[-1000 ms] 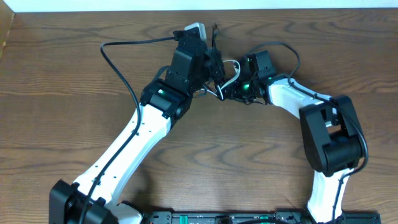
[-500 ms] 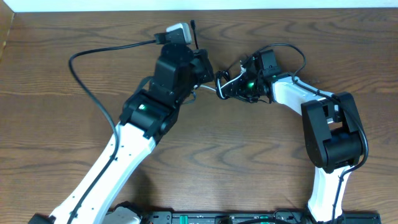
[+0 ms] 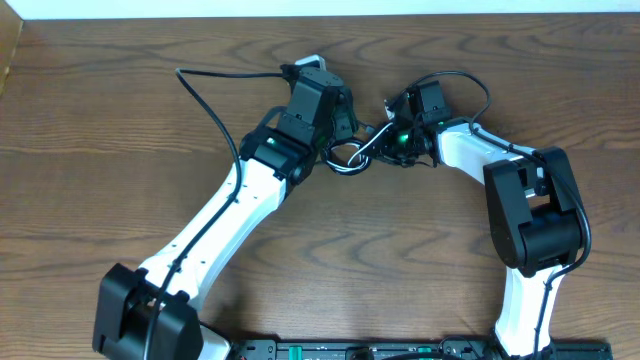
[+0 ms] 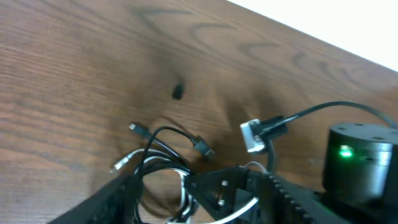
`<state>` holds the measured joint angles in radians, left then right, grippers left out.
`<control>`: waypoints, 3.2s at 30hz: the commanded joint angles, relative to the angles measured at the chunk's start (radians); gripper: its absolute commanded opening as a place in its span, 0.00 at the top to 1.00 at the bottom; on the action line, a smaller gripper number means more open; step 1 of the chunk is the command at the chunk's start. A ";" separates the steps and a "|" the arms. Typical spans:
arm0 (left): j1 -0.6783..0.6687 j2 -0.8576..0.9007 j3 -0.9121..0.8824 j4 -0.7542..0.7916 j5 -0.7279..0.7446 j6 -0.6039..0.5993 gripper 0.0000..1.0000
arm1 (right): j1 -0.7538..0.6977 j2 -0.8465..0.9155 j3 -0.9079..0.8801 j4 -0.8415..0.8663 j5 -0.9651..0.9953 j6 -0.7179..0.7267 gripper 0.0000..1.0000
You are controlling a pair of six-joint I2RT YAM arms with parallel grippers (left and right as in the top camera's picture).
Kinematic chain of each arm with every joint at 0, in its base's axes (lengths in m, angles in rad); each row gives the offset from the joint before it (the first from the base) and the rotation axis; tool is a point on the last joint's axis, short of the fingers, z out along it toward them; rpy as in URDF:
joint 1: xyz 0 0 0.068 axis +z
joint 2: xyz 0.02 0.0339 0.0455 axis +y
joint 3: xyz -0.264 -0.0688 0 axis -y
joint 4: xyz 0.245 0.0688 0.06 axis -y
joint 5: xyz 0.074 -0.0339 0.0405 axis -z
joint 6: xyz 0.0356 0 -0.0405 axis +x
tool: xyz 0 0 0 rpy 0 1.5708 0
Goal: Untangle cables
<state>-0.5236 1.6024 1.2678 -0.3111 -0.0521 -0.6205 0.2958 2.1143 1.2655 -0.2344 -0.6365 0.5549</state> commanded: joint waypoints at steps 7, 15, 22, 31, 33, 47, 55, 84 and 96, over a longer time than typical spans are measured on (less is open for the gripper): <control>0.003 0.069 0.019 -0.053 -0.024 0.090 0.15 | -0.006 0.022 -0.011 -0.013 -0.003 -0.023 0.83; 0.003 0.070 0.019 -0.169 -0.037 0.227 0.28 | -0.009 -0.053 0.007 -0.090 0.032 -0.120 0.59; 0.003 0.070 0.019 -0.175 0.016 0.217 0.30 | -0.009 -0.218 0.025 -0.212 0.198 -0.183 0.45; -0.002 0.071 0.012 -0.179 0.097 0.228 0.35 | -0.007 -0.249 0.025 -0.257 0.273 -0.186 0.20; -0.002 0.071 0.012 -0.175 0.093 0.228 0.35 | -0.004 -0.247 0.025 -0.297 0.351 -0.180 0.08; 0.006 0.071 0.012 -0.178 0.071 0.273 0.36 | -0.050 -0.258 0.058 -0.391 0.551 -0.298 0.01; 0.082 0.071 0.012 -0.197 0.037 0.273 0.36 | -0.007 -0.257 0.096 -0.426 0.647 -0.676 0.01; -0.106 0.237 0.012 0.003 0.183 0.257 0.39 | -0.283 -0.256 0.116 -0.420 0.467 -0.704 0.01; -0.177 0.423 0.012 0.243 0.183 0.197 0.48 | -0.359 -0.256 0.116 -0.412 0.260 -0.705 0.01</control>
<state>-0.6849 2.0075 1.2686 -0.0525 0.1295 -0.4171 -0.0643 1.8641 1.3624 -0.6498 -0.3279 -0.1646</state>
